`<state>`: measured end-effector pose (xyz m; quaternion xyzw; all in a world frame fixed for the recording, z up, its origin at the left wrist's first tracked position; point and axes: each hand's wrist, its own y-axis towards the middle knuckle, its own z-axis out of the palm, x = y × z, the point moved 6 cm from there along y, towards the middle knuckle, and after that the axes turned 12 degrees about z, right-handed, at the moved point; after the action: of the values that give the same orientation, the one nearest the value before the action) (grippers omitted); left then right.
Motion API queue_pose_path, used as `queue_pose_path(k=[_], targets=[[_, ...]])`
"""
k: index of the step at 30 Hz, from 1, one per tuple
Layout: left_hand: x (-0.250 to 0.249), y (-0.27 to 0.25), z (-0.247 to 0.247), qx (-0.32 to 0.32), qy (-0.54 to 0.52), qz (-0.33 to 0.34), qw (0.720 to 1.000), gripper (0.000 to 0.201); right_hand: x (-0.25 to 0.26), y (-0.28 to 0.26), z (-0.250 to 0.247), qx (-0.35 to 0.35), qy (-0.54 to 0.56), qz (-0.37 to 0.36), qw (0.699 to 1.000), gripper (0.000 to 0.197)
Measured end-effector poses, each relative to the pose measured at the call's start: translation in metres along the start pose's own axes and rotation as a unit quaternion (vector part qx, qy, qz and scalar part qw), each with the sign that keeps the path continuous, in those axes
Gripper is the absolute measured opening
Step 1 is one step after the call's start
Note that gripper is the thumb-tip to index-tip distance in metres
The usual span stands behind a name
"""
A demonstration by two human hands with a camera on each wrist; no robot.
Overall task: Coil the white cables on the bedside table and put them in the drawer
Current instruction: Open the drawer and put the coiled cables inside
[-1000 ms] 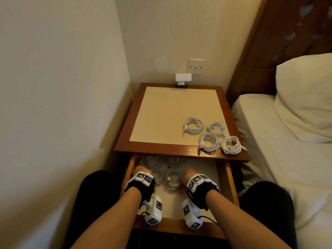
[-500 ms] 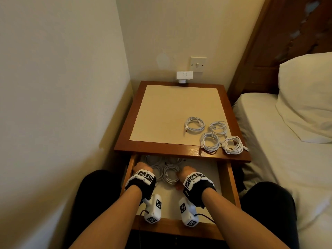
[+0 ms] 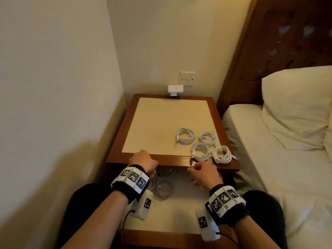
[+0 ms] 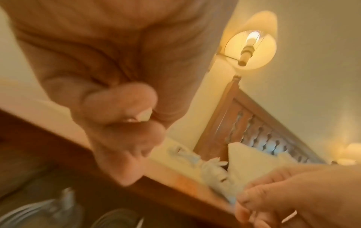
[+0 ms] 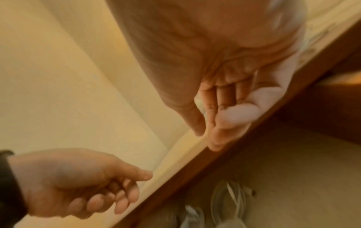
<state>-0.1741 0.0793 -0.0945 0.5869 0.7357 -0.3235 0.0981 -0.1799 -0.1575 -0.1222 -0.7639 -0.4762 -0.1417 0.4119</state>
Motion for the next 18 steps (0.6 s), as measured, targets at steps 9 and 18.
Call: queue_pose_path(k=[9,18], targets=[[-0.087,0.046,-0.011,-0.179,-0.086,0.081,0.977,0.038,-0.012,0.005,-0.106,-0.221,0.113,-0.004,0.969,0.019],[-0.106,0.091,0.025,-0.146,-0.02,0.054,0.988,0.066,-0.046,0.07,-0.104,-0.196,-0.004,0.108,0.975,0.065]])
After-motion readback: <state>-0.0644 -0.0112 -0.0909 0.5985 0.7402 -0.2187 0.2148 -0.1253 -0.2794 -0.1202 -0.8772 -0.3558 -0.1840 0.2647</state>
